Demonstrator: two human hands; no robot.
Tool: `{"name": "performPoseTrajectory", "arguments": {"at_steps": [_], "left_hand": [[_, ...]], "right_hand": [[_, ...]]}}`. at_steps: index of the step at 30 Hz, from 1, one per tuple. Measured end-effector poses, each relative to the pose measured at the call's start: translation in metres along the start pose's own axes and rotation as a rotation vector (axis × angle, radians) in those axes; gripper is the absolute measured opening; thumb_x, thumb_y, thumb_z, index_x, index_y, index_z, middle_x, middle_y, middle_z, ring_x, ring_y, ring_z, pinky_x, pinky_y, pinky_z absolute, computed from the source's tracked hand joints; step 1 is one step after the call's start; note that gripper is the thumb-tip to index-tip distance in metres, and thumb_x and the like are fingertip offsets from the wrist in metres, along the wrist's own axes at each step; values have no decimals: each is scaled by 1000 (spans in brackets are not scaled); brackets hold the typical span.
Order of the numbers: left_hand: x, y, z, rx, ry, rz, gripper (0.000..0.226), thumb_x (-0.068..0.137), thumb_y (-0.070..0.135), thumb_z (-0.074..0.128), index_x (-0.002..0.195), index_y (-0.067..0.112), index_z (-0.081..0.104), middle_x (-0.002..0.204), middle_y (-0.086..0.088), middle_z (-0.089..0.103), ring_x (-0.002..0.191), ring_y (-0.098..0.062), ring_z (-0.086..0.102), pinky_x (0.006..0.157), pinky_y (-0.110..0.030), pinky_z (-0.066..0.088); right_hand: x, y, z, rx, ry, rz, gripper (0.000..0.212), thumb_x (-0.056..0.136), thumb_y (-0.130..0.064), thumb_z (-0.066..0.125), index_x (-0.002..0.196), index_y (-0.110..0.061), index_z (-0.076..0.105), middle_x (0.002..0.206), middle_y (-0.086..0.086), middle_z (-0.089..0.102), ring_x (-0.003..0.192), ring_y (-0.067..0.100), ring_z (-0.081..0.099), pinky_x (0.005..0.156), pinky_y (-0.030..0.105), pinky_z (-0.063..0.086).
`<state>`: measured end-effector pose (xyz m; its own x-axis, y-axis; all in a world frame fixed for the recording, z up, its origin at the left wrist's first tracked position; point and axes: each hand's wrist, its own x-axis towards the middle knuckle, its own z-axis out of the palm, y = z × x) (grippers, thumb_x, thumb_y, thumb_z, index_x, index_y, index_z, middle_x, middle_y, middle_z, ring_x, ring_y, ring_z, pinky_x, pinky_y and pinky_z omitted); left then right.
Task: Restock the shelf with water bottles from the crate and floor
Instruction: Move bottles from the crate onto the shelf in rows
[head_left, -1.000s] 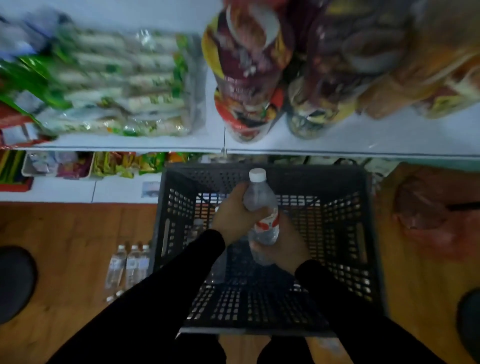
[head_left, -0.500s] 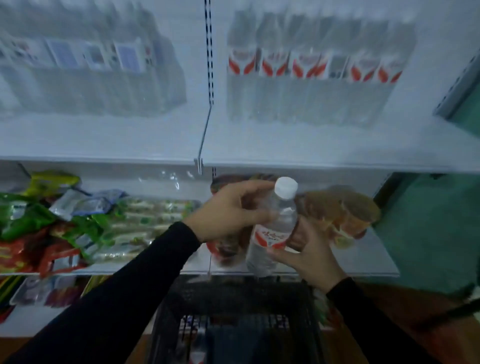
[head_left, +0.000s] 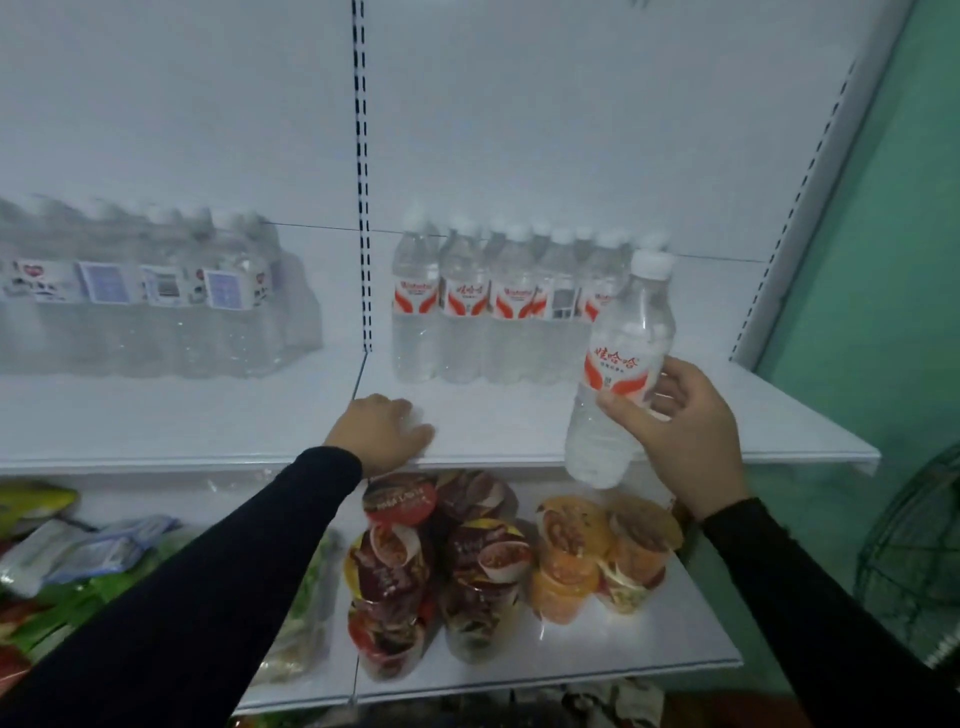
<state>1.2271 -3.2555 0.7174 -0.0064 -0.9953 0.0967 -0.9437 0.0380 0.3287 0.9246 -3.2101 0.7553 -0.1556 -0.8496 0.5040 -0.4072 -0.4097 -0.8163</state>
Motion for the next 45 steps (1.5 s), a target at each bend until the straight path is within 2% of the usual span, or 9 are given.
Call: {"name": "performPoseTrajectory", "arguments": {"at_steps": [3, 8, 13, 19, 25, 31, 34, 37, 45], "left_hand": [[10, 1, 9, 118, 15, 5, 53, 94, 56, 33, 122, 18, 56, 122, -14, 55, 115, -32, 48, 98, -38, 40], [17, -4, 20, 186, 48, 39, 54, 87, 61, 20, 110, 23, 50, 109, -8, 51, 111, -27, 46, 94, -40, 39], [21, -8, 24, 172, 87, 60, 50, 82, 64, 16, 99, 28, 46, 96, -1, 45, 102, -22, 45, 90, -38, 40], [22, -10, 26, 187, 90, 78, 52, 82, 62, 15, 104, 26, 46, 99, -1, 47, 104, -22, 45, 88, -36, 40], [23, -10, 28, 203, 115, 96, 61, 79, 63, 9, 108, 26, 48, 100, 0, 47, 105, -21, 45, 89, -34, 40], [26, -16, 32, 204, 125, 101, 62, 77, 62, 4, 111, 29, 44, 102, 0, 47, 105, -23, 43, 91, -35, 40], [27, -16, 32, 217, 136, 112, 70, 76, 65, 2, 117, 29, 46, 111, 0, 50, 111, -21, 43, 95, -35, 39], [25, -12, 31, 206, 143, 111, 73, 76, 68, 3, 119, 29, 48, 121, -1, 52, 118, -21, 43, 97, -35, 38], [24, -11, 30, 179, 169, 103, 69, 77, 71, 6, 113, 31, 49, 116, 4, 53, 115, -18, 45, 97, -34, 38]], "right_hand": [[29, 15, -9, -65, 96, -11, 49, 76, -39, 83, 115, -29, 55, 101, -20, 63, 96, 3, 61, 87, 24, 48], [69, 55, -18, -156, 224, 35, 53, 78, -45, 80, 118, -18, 57, 104, -4, 66, 97, 18, 61, 88, 34, 51], [94, 72, -18, -197, 260, 94, 54, 81, -48, 76, 118, -16, 54, 111, -1, 63, 102, 20, 59, 84, 28, 43], [91, 75, -14, -187, 226, 85, 63, 81, -47, 76, 128, -16, 48, 120, 2, 61, 109, 21, 56, 88, 28, 44], [75, 87, -20, -165, 70, 108, 49, 92, -30, 68, 134, -21, 44, 121, -6, 53, 108, 14, 49, 92, 29, 42], [85, 97, -26, -172, 136, 116, 54, 93, -28, 67, 140, -17, 42, 118, -9, 50, 106, 11, 48, 89, 26, 39], [105, 113, -27, -187, 182, 120, 52, 92, -31, 67, 137, -18, 44, 130, -1, 58, 112, 20, 57, 96, 33, 47], [130, 129, -26, -213, 204, 131, 52, 92, -32, 67, 136, -16, 45, 130, 7, 61, 116, 28, 59, 99, 40, 48], [176, 156, -9, -208, 206, 164, 54, 92, -36, 66, 137, -17, 43, 133, 10, 59, 120, 33, 56, 103, 50, 47]]}}
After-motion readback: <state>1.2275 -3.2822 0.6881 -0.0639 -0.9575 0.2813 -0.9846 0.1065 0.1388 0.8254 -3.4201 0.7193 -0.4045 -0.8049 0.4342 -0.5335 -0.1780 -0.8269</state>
